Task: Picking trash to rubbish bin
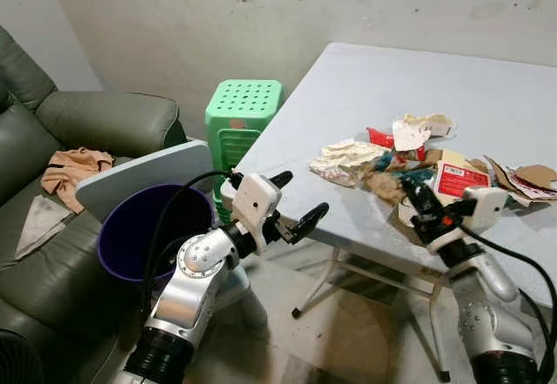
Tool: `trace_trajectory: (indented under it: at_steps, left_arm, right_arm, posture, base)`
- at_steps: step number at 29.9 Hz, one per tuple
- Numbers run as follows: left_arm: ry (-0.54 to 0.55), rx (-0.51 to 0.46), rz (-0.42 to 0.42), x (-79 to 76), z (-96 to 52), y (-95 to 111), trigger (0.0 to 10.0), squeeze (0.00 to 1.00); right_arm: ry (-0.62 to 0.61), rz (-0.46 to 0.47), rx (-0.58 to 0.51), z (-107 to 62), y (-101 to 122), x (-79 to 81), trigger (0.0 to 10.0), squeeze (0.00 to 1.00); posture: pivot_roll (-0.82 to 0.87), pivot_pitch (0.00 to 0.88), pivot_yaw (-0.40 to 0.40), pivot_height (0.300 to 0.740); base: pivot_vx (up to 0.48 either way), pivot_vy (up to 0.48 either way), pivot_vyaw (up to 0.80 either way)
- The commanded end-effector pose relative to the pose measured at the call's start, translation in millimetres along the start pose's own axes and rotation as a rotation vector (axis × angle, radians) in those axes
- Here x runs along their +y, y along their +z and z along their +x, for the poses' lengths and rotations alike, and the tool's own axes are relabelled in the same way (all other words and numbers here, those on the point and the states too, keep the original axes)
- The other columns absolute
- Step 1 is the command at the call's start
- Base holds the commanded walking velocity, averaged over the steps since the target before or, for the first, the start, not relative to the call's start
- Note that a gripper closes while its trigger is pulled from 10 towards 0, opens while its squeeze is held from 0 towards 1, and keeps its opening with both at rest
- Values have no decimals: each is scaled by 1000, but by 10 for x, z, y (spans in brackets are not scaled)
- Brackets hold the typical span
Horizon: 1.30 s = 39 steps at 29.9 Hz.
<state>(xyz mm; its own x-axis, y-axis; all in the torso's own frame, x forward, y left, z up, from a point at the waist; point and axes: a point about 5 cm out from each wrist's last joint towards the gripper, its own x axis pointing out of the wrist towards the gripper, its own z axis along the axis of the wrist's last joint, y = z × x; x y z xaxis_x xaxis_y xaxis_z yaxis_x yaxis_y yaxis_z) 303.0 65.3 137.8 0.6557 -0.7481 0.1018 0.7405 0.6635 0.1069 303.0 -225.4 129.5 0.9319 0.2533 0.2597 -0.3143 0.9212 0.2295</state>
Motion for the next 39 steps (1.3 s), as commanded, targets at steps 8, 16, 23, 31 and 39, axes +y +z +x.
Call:
trace_trajectory:
  at_steps: [8, 16, 23, 31, 39]
  left_arm:
    - [147, -19, 17, 281, -1, 68, 10000, 0]
    - [404, -36, -24, 608, -100, 77, 10000, 0]
    - [475, -44, -66, 657, -112, 71, 10000, 0]
    - [560, -67, -97, 731, -131, 59, 10000, 0]
    - [604, -88, -115, 759, -136, 60, 10000, 0]
  right_arm:
    - [-76, -138, -117, 189, 214, 126, 10000, 0]
    - [-193, -280, -127, 199, 153, 315, 10000, 0]
    - [-229, -300, -98, 153, 44, 370, 10000, 0]
    - [-237, -318, -77, 163, -11, 486, 10000, 0]
    - [-234, -355, -47, 192, -2, 442, 10000, 0]
  posture:
    - [1, 6, 42, 715]
    - [11, 1, 39, 715]
    - [12, 0, 38, 715]
    - [1, 0, 26, 715]
    - [1, 0, 18, 715]
  base:
    - [0, 0, 0]
    - [0, 0, 0]
    - [0, 0, 0]
    - [0, 0, 0]
    - [0, 0, 0]
